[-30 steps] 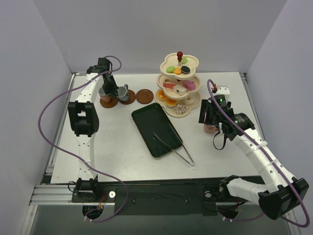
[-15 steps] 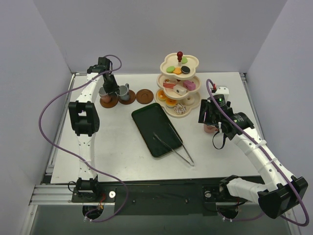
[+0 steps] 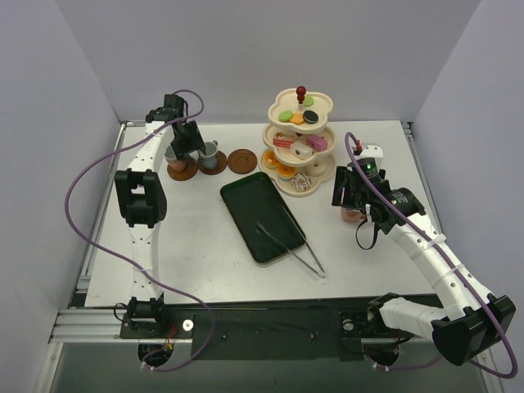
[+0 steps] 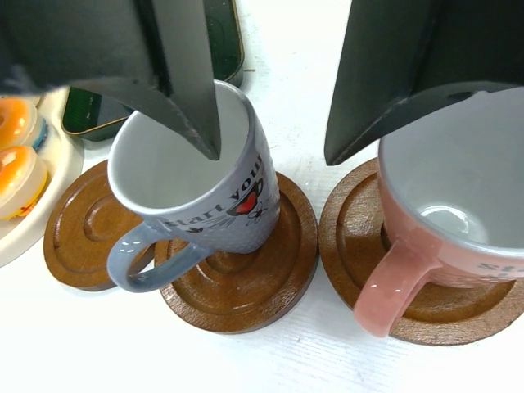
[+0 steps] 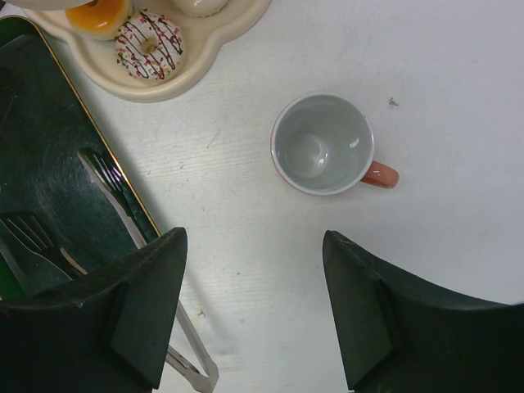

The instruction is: Serve the afternoon tea

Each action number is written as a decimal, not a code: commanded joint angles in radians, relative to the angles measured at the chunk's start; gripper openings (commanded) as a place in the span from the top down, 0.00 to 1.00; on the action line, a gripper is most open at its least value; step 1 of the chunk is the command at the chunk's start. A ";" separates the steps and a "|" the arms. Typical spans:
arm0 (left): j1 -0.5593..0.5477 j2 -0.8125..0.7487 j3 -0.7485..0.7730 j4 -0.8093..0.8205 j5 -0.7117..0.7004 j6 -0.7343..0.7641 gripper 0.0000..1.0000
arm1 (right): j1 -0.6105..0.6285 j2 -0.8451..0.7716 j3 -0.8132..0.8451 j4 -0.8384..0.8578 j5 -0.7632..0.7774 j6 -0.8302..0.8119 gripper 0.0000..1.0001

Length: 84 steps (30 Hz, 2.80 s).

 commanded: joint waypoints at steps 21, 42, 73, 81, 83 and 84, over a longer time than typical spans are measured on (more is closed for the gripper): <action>-0.010 -0.179 0.031 0.137 0.002 0.070 0.29 | -0.119 -0.044 -0.002 -0.026 -0.044 0.049 0.37; -0.113 -0.882 -0.823 0.479 -0.125 0.012 0.29 | -0.492 0.203 -0.094 0.025 -0.370 0.378 0.46; -0.355 -1.146 -1.027 0.454 0.165 0.094 0.31 | -0.172 0.180 0.136 -0.020 -0.544 -0.112 1.00; -0.441 -1.101 -1.018 0.715 0.254 -0.098 0.31 | 0.069 0.356 0.357 -0.075 -0.486 -0.075 1.00; -0.443 -1.103 -1.039 0.761 0.269 -0.124 0.30 | 0.109 0.391 0.400 -0.096 -0.476 -0.091 1.00; -0.444 -1.105 -1.055 0.779 0.275 -0.129 0.30 | 0.121 0.416 0.432 -0.104 -0.472 -0.101 1.00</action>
